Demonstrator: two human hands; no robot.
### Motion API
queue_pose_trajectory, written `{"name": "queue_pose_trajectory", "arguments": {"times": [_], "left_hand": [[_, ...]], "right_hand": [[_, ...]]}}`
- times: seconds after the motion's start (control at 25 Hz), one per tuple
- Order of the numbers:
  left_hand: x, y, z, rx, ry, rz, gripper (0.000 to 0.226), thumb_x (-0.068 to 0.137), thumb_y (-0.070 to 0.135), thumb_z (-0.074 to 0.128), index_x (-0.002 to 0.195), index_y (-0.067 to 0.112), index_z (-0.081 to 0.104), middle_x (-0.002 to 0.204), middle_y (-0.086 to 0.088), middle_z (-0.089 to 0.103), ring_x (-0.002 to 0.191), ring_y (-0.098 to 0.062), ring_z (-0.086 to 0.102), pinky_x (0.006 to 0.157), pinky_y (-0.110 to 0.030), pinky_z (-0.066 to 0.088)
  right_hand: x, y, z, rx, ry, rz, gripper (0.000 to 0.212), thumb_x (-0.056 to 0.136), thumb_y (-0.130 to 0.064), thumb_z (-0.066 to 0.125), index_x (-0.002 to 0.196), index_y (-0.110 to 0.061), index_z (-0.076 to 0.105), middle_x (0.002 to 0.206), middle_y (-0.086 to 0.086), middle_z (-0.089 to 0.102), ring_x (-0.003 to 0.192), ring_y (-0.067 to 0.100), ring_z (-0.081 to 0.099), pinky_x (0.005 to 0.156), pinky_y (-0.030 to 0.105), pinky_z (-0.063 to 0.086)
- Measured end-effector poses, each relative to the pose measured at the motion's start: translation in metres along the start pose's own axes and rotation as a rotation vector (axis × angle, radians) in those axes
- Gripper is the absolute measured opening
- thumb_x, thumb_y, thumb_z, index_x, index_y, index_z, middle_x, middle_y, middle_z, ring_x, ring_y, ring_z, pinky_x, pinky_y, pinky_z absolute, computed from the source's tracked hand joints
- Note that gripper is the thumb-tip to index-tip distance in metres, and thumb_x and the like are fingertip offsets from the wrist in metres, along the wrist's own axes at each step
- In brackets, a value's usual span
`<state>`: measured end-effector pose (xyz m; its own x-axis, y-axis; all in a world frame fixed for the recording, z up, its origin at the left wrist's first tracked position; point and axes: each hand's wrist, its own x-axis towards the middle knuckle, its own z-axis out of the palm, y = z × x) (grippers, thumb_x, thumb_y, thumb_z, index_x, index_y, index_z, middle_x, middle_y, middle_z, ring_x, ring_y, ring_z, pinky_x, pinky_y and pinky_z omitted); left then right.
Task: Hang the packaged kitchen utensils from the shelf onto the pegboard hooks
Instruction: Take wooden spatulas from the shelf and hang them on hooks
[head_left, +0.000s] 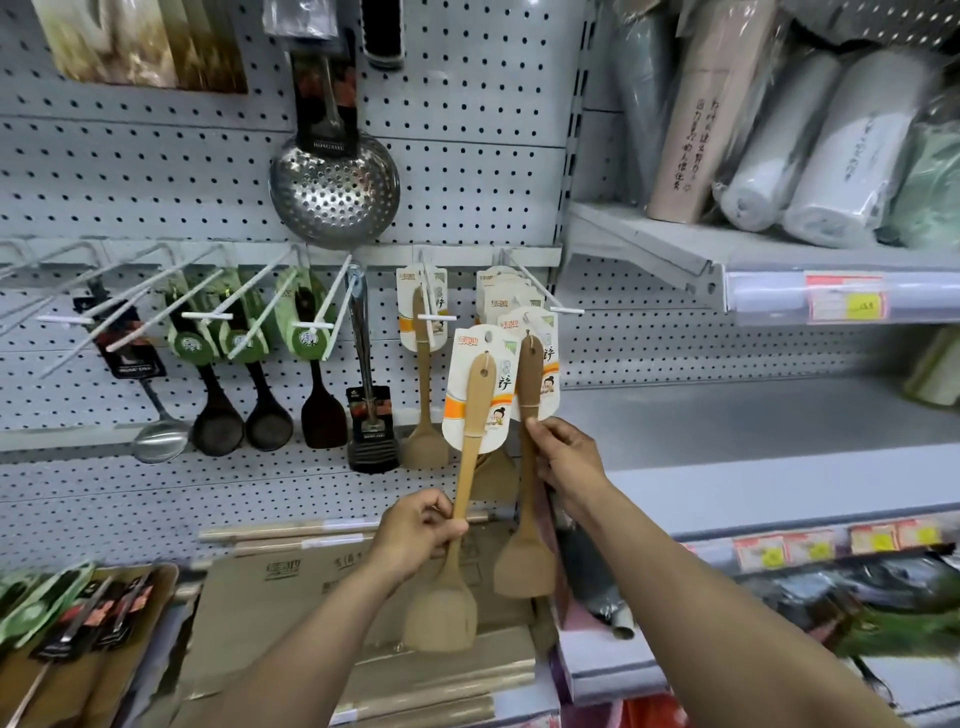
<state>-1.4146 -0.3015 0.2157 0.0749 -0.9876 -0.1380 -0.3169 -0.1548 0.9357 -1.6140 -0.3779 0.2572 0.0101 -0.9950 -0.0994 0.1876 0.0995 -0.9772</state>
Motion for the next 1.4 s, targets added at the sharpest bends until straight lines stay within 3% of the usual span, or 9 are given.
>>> {"name": "queue_pose_trajectory", "arguments": {"times": [0.08, 0.28, 0.4, 0.48, 0.64, 0.84, 1.12, 1.4], "left_hand": [[0.004, 0.003, 0.002, -0.002, 0.016, -0.002, 0.017, 0.083, 0.012, 0.074, 0.079, 0.009, 0.058, 0.084, -0.010, 0.074, 0.076, -0.018, 0.072, 0.061, -0.024, 0.056], [-0.003, 0.005, 0.008, 0.008, 0.022, 0.008, 0.017, 0.083, 0.014, 0.074, 0.078, 0.011, 0.058, 0.084, -0.009, 0.074, 0.078, -0.017, 0.072, 0.062, -0.022, 0.055], [-0.014, 0.005, 0.013, -0.032, 0.015, 0.022, 0.017, 0.083, 0.011, 0.074, 0.077, 0.011, 0.058, 0.085, -0.014, 0.072, 0.074, -0.016, 0.071, 0.061, -0.021, 0.054], [-0.021, 0.004, 0.019, -0.054, -0.010, 0.043, 0.018, 0.083, 0.010, 0.074, 0.075, 0.013, 0.058, 0.083, -0.013, 0.072, 0.074, -0.016, 0.070, 0.063, -0.022, 0.053], [-0.027, 0.010, 0.037, -0.062, -0.039, 0.090, 0.022, 0.082, 0.007, 0.074, 0.071, 0.014, 0.056, 0.076, -0.005, 0.067, 0.071, -0.015, 0.067, 0.062, -0.024, 0.054], [-0.025, 0.019, 0.060, -0.066, -0.071, 0.105, 0.022, 0.083, 0.009, 0.074, 0.073, 0.015, 0.056, 0.076, -0.005, 0.066, 0.071, -0.015, 0.064, 0.063, -0.029, 0.057], [-0.013, 0.015, 0.067, -0.107, -0.105, 0.086, 0.023, 0.083, 0.007, 0.074, 0.072, 0.015, 0.056, 0.069, 0.000, 0.065, 0.067, -0.012, 0.062, 0.067, -0.034, 0.055], [0.014, 0.014, 0.069, -0.060, -0.124, 0.080, 0.020, 0.082, 0.010, 0.074, 0.074, 0.015, 0.056, 0.080, -0.009, 0.068, 0.077, -0.018, 0.067, 0.071, -0.036, 0.058]], "right_hand": [[0.012, -0.003, 0.003, -0.008, 0.006, 0.012, 0.014, 0.094, -0.022, 0.068, 0.097, -0.008, 0.071, 0.083, 0.002, 0.074, 0.069, 0.012, 0.068, 0.056, 0.021, 0.052], [0.024, -0.009, 0.002, -0.097, 0.025, 0.044, 0.023, 0.093, -0.026, 0.069, 0.106, -0.006, 0.072, 0.098, 0.007, 0.076, 0.084, 0.019, 0.070, 0.068, 0.024, 0.057], [0.019, -0.018, 0.002, -0.179, 0.216, -0.029, 0.026, 0.087, -0.039, 0.073, 0.101, -0.017, 0.075, 0.098, -0.002, 0.075, 0.099, 0.020, 0.068, 0.092, 0.034, 0.055], [0.004, -0.030, 0.003, -0.047, 0.281, -0.103, 0.024, 0.087, -0.043, 0.072, 0.093, -0.021, 0.077, 0.096, -0.002, 0.077, 0.100, 0.019, 0.069, 0.099, 0.041, 0.052], [-0.032, -0.059, 0.004, 0.137, 0.087, -0.291, 0.020, 0.090, -0.031, 0.071, 0.087, -0.012, 0.076, 0.088, 0.005, 0.077, 0.083, 0.015, 0.069, 0.083, 0.030, 0.055], [-0.036, -0.079, 0.000, 0.026, 0.137, -0.327, 0.010, 0.088, -0.013, 0.074, 0.087, -0.003, 0.070, 0.073, 0.002, 0.068, 0.056, -0.001, 0.059, 0.057, 0.012, 0.047], [-0.030, -0.085, -0.001, 0.032, 0.085, -0.298, 0.013, 0.088, -0.006, 0.072, 0.076, -0.006, 0.068, 0.065, -0.003, 0.069, 0.053, 0.003, 0.061, 0.054, 0.015, 0.049], [-0.012, -0.085, 0.006, 0.001, 0.100, -0.313, 0.017, 0.089, -0.004, 0.069, 0.073, -0.006, 0.066, 0.064, -0.002, 0.067, 0.051, 0.003, 0.060, 0.051, 0.014, 0.047]]}}
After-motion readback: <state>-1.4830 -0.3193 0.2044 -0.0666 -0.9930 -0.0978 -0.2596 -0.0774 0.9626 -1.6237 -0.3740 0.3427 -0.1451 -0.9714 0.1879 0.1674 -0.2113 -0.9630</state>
